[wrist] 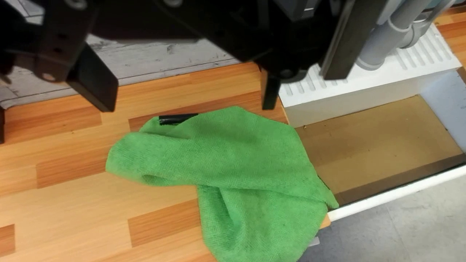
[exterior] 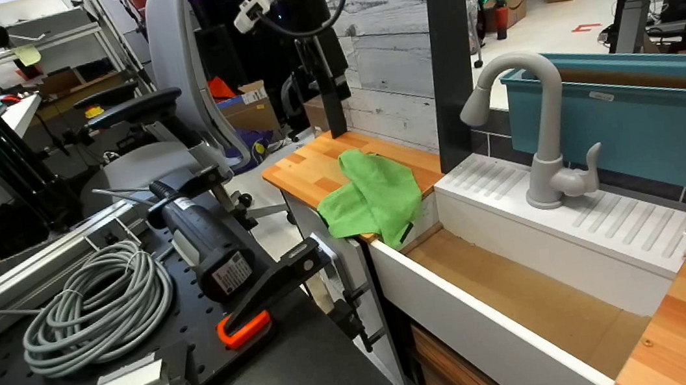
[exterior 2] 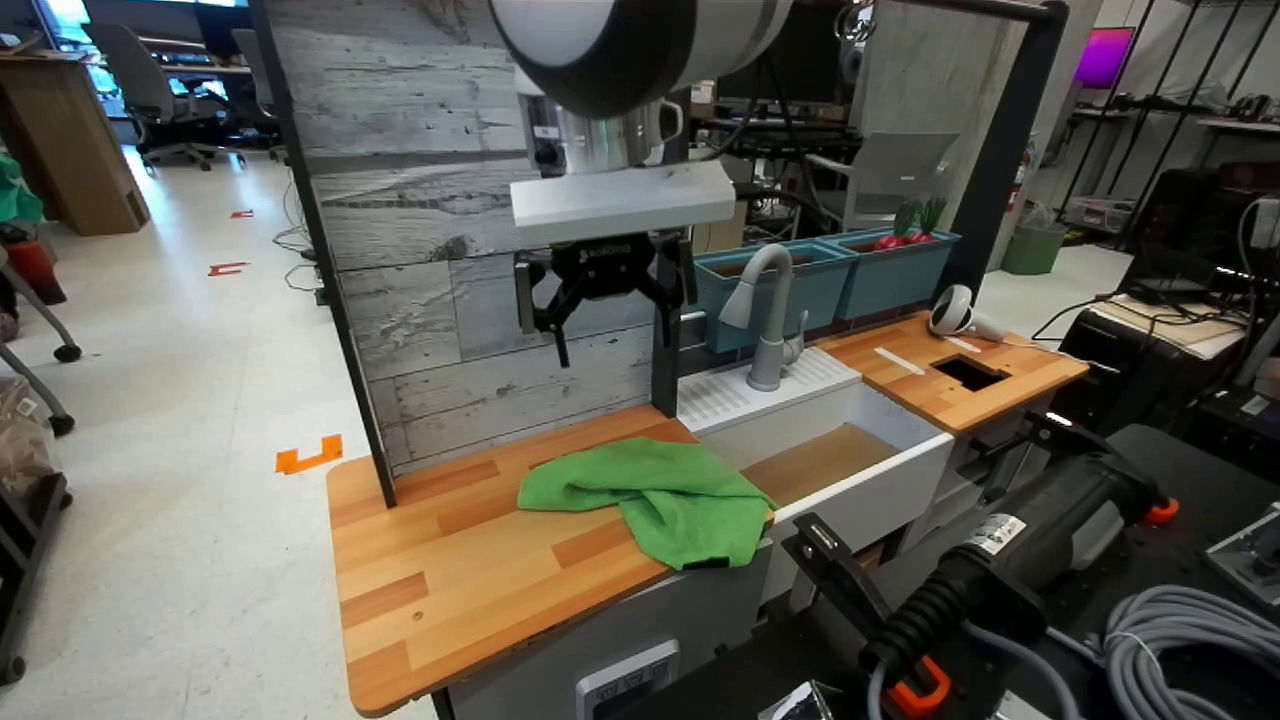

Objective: Fold the green towel

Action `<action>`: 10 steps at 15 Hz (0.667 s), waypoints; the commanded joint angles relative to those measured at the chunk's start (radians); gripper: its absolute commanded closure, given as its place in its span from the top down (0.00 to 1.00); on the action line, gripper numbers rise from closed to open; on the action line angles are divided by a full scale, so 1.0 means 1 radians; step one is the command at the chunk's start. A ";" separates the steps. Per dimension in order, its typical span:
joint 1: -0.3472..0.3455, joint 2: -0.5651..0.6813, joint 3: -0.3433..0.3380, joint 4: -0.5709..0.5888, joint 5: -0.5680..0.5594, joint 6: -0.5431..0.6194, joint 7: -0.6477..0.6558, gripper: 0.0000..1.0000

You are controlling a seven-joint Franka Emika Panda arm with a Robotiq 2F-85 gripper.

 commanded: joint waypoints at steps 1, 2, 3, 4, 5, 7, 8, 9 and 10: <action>0.046 0.171 -0.030 0.205 0.057 -0.069 -0.091 1.00; 0.050 0.210 -0.029 0.250 0.072 -0.085 -0.116 1.00; 0.059 0.246 -0.029 0.293 0.084 -0.102 -0.137 1.00; 0.065 0.283 -0.030 0.337 0.095 -0.112 -0.157 1.00; 0.073 0.315 -0.030 0.377 0.106 -0.130 -0.172 1.00; 0.091 0.376 -0.034 0.443 0.120 -0.147 -0.197 1.00; 0.098 0.397 -0.035 0.466 0.125 -0.154 -0.208 1.00; 0.103 0.419 -0.036 0.487 0.127 -0.154 -0.222 1.00; 0.106 0.437 -0.034 0.503 0.130 -0.151 -0.235 1.00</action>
